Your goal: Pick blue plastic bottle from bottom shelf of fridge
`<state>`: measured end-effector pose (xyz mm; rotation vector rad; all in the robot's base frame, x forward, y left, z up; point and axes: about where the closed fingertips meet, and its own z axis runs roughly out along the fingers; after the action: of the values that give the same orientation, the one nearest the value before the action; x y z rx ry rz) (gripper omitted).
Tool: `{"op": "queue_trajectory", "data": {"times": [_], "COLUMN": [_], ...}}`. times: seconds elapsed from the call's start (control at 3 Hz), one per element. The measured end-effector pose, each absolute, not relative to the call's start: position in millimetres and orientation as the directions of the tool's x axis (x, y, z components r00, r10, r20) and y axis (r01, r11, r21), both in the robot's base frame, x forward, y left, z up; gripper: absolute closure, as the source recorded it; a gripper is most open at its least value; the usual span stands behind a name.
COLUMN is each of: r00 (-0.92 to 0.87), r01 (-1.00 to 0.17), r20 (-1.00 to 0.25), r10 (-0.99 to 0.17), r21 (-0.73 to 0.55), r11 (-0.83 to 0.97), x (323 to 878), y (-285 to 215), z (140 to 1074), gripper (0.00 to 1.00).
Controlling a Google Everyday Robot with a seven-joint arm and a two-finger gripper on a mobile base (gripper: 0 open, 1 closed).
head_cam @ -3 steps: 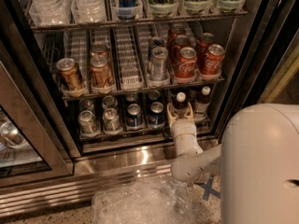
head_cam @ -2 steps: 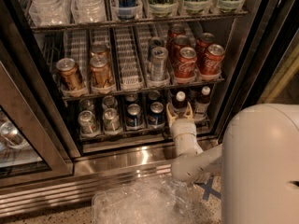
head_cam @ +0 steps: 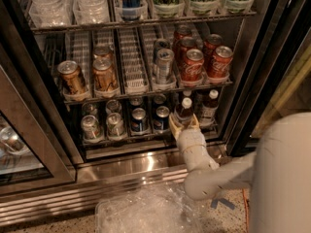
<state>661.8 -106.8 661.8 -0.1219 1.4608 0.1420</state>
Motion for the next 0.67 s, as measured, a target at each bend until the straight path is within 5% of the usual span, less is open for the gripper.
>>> {"op": "queue_trajectory", "data": {"times": [0.67], "r00": [0.017], "r01": [-0.422], "r20": [-0.995], "r10": [0.101], "r21": [0.085], "r11": [0.903], "x": [586.5], "y": [-71.6], "z": [683.5], "gripper": [1.00]}}
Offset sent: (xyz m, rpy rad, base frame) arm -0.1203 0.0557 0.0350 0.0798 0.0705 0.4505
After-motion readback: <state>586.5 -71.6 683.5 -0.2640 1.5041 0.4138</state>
